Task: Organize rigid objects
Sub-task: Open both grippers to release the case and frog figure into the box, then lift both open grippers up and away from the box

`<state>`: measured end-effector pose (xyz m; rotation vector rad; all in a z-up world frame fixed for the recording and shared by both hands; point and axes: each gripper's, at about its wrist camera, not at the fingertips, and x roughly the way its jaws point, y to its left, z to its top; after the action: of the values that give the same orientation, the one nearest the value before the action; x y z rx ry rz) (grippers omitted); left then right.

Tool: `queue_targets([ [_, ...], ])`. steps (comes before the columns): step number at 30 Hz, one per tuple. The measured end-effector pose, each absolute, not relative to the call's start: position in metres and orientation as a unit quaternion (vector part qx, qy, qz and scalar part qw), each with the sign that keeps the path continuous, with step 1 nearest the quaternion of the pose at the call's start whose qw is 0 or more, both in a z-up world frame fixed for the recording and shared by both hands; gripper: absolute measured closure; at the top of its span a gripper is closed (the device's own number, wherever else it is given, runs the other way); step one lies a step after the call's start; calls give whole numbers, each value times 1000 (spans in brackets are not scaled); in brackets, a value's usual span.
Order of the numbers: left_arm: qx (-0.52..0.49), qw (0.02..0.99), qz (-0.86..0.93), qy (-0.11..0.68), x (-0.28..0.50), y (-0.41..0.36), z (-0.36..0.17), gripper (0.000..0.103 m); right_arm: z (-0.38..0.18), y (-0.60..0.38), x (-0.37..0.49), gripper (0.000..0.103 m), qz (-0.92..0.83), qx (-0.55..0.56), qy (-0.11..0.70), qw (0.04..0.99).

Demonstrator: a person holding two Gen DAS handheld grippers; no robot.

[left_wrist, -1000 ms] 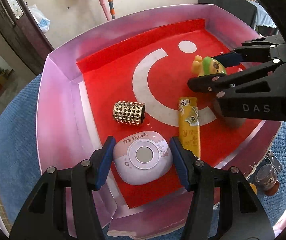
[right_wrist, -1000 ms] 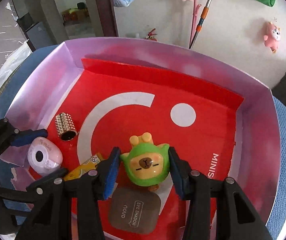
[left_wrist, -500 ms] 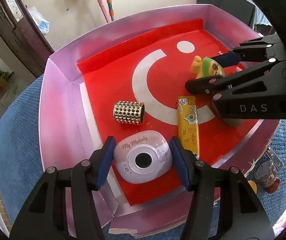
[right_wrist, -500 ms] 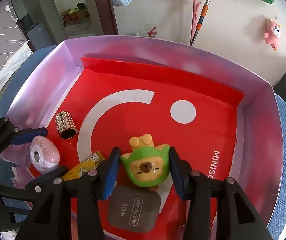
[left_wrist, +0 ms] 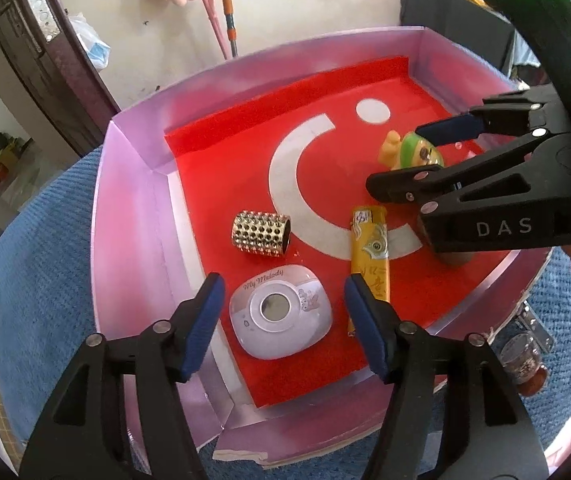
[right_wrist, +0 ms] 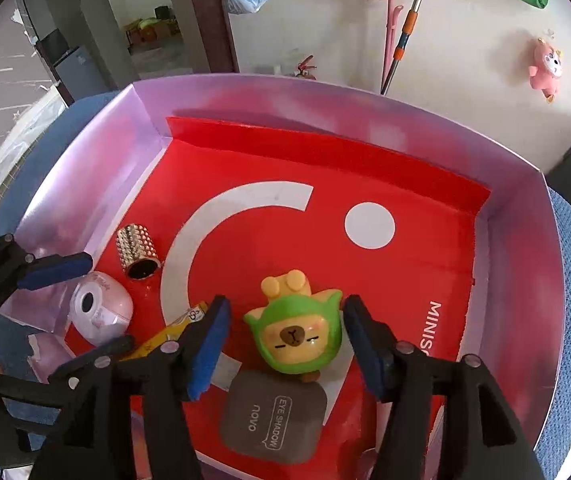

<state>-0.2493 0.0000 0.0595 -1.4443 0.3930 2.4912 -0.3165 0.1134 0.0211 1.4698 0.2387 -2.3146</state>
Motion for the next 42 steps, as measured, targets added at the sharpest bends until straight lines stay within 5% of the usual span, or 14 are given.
queue_targets([
  [2, -484, 113, 858, 127, -247, -3, 63, 29, 24, 116, -316, 35, -827, 521, 77, 194],
  [13, -451, 127, 882, 48, -236, -30, 92, 29, 50, 132, -310, 28, -844, 499, 51, 191],
  [18, -411, 118, 904, 17, -216, -43, 112, 24, 85, 143, -289, 11, -866, 457, 35, 199],
  [26, -350, 108, 930, 0, -181, -47, 138, 23, 142, 169, -226, 0, -903, 375, 9, 211],
  [29, -320, 102, 942, 0, -162, -43, 148, 13, 157, 174, -200, 0, -916, 347, 16, 203],
  [42, -230, 94, 969, 7, -77, -28, 158, 6, 180, 198, -75, 0, -956, 237, 16, 174],
])
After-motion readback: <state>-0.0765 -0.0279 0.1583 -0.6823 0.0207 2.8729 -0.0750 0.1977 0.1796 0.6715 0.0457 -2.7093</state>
